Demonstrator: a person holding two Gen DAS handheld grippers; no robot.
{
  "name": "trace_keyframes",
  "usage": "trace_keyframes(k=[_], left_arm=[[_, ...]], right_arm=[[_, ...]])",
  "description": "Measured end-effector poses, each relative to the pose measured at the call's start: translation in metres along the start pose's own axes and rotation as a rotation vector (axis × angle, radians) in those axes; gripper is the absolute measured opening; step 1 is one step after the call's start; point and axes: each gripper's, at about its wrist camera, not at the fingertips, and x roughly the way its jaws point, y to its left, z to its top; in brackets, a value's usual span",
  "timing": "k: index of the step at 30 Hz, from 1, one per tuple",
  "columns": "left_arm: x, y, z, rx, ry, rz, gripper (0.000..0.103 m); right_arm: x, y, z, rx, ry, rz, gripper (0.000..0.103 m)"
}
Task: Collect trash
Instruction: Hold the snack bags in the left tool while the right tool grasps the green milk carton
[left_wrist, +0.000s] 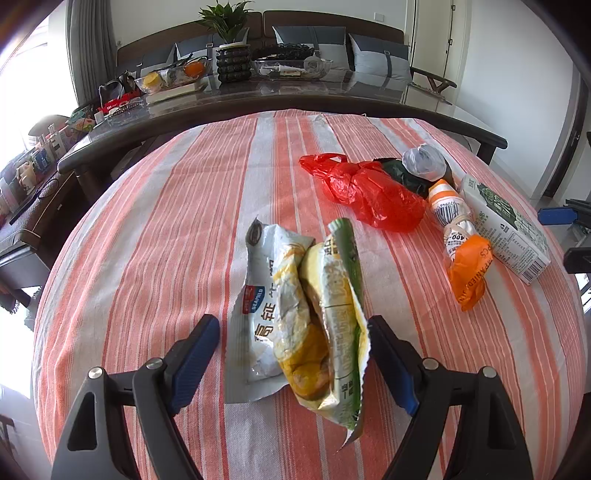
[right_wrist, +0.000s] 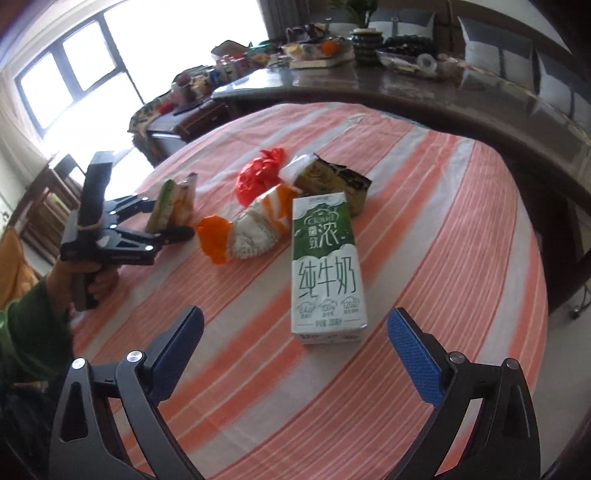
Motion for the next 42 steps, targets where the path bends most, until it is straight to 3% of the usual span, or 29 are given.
trace_keyframes(k=[5, 7, 8, 9, 13, 16, 20, 24, 27, 32, 38, 41, 42], left_arm=[[0.0, 0.0, 0.0, 0.0, 0.0, 0.0, 0.084], [0.0, 0.0, 0.0, 0.0, 0.0, 0.0, 0.084], [0.0, 0.0, 0.0, 0.0, 0.0, 0.0, 0.084], [0.0, 0.0, 0.0, 0.0, 0.0, 0.0, 0.084], [0.0, 0.0, 0.0, 0.0, 0.0, -0.001, 0.084], [-0.003, 0.002, -0.002, -0.003, 0.003, -0.01, 0.084], [-0.02, 0.01, -0.022, 0.018, 0.0, -0.062, 0.083], [-0.042, 0.026, -0.042, -0.004, -0.004, -0.161, 0.083], [-0.053, 0.029, -0.041, -0.014, -0.018, -0.217, 0.083], [-0.05, 0.017, -0.014, -0.015, -0.047, -0.202, 0.083], [-0.028, 0.005, 0.006, 0.002, -0.009, -0.143, 0.081], [-0.023, 0.001, 0.009, 0.035, -0.001, -0.093, 0.063], [-0.022, 0.001, 0.009, 0.041, 0.0, -0.082, 0.05]], right_arm=[[0.052, -0.009, 0.019, 0.057, 0.085, -0.169, 0.093], [0.061, -0.012, 0.013, 0.108, 0.112, -0.186, 0.072], [0.052, -0.014, 0.006, 0.106, 0.084, -0.224, 0.068], [0.049, -0.013, 0.001, 0.112, 0.079, -0.246, 0.057], [0.033, -0.009, -0.027, 0.256, 0.026, -0.341, 0.056], [0.023, 0.016, -0.048, 0.261, -0.013, -0.405, 0.051], [0.015, 0.034, -0.062, 0.288, -0.044, -0.367, 0.053], [0.01, 0.031, -0.064, 0.288, -0.008, -0.314, 0.073], [0.003, 0.029, -0.064, 0.273, 0.03, -0.306, 0.075], [-0.011, 0.026, -0.046, 0.274, 0.064, -0.305, 0.077], [-0.002, 0.018, -0.011, 0.263, 0.128, -0.344, 0.078], [0.012, 0.015, -0.001, 0.264, 0.166, -0.329, 0.078], [0.017, 0.015, 0.001, 0.261, 0.174, -0.327, 0.078]])
